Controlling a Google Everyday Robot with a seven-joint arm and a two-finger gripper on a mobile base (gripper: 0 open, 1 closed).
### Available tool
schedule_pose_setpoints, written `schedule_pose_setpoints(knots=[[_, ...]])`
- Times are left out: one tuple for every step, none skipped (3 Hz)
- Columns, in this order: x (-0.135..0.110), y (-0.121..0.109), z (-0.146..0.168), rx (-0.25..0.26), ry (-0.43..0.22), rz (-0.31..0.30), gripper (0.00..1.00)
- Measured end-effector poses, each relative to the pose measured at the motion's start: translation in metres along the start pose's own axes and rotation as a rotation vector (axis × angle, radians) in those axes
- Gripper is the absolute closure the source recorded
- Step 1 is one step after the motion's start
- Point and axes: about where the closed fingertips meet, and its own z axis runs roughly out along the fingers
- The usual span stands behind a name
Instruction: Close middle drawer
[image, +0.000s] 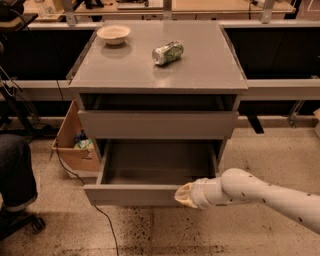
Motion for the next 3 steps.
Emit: schedule_pose_setpoints(knots=[[0.0011,0.0102,-0.0139,-0.007,-0.015,-0.007,0.65],[0.0087,0.0117,-0.0107,-0.006,-0.036,0.006,0.89],[0.0096,0.012,-0.0103,-0.006,-0.038,0.007,1.0]])
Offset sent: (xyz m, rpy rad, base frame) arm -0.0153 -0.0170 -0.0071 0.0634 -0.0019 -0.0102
